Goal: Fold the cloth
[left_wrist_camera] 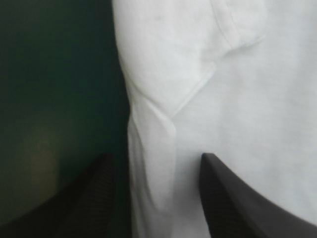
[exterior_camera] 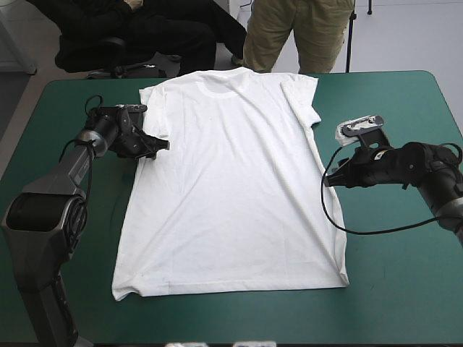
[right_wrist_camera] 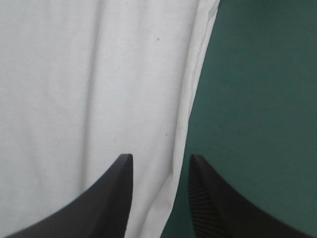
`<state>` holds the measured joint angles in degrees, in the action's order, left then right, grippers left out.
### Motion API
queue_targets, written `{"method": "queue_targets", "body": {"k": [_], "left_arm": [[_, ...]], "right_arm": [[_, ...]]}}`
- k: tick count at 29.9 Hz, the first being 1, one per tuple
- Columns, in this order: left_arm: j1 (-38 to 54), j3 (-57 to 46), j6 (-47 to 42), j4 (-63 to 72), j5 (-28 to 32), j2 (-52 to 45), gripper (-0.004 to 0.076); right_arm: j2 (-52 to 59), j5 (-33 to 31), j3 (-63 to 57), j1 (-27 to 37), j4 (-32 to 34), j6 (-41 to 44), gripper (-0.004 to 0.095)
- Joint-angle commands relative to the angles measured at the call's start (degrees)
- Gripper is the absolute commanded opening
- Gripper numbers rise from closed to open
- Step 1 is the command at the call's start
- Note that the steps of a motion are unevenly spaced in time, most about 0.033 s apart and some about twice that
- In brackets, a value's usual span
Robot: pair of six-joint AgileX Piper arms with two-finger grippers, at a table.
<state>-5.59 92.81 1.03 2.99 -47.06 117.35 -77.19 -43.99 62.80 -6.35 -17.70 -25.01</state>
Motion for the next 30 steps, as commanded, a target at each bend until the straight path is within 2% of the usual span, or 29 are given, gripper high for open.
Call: {"method": "queue_targets", "body": {"k": [1, 6, 9, 12, 16, 20, 25, 30], "left_arm": [[0.0, 1.2, 0.2, 0.7, -1.1, -1.0, 0.0263], [0.0, 1.2, 1.9, 0.7, -1.8, -0.9, -0.0007], [0.0, 1.2, 2.4, 0.7, -1.7, -0.9, -0.0017], [0.0, 1.2, 2.4, 0.7, -1.7, -0.9, -0.0017], [0.0, 1.2, 2.4, 0.7, -1.7, -0.9, -0.0017], [0.0, 1.2, 2.4, 0.7, -1.8, -0.9, -0.0017], [0.0, 1.2, 2.5, 0.7, -1.8, -0.9, -0.0017], [0.0, 1.2, 2.5, 0.7, -1.4, -0.9, -0.0017]], "right_arm": [[1.4, 4.0, 2.1, 0.5, -1.0, -0.6, 0.0348], [-0.9, 4.2, 3.7, 0.5, -0.1, -0.5, 0.0347], [-4.6, 3.8, 7.8, 0.5, -0.1, -0.5, 0.0353], [-10.0, 2.0, 14.0, 0.5, -0.1, -0.5, 0.0412], [-19.6, -3.4, 25.1, 0.5, 1.3, 0.3, 0.0523], [-28.4, -8.3, 34.3, 0.5, 1.4, 0.8, 0.0523], [-37.4, -9.9, 43.6, 0.5, 1.3, 1.0, 0.0521], [-44.7, -13.3, 49.4, 0.5, 1.5, 2.1, 0.0475]]}}
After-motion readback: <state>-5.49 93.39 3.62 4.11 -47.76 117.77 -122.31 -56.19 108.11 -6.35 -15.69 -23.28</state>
